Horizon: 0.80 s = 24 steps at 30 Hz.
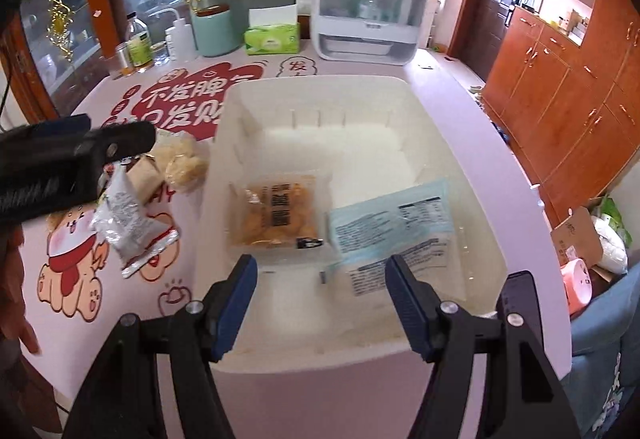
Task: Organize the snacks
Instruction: 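Move both tools back to the snack pile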
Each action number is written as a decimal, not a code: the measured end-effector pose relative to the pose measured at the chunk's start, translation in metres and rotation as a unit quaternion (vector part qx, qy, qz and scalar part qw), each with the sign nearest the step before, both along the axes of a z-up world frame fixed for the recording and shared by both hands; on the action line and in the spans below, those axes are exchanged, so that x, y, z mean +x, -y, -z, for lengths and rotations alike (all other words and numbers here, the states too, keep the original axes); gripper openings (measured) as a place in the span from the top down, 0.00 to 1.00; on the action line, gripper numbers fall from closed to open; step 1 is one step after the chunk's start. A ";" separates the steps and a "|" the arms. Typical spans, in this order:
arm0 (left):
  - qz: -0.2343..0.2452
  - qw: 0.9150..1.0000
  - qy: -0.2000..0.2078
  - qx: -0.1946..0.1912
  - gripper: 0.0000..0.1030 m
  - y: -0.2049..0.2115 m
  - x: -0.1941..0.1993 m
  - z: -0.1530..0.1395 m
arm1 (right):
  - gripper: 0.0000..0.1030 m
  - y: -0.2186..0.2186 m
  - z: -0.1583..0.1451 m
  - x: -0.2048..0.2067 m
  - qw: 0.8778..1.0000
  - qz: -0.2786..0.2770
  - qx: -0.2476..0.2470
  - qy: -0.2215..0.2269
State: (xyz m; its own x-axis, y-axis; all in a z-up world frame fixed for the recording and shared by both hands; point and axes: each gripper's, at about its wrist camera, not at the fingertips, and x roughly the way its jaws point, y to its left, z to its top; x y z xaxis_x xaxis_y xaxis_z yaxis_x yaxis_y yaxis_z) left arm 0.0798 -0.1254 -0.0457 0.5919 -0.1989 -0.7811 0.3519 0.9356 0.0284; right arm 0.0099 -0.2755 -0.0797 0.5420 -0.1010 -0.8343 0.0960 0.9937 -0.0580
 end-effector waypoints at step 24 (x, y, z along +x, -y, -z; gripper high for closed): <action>-0.191 0.981 0.008 0.011 0.16 -0.183 -0.064 -0.051 | 0.35 -0.093 -0.054 0.016 0.991 -0.114 0.051 0.057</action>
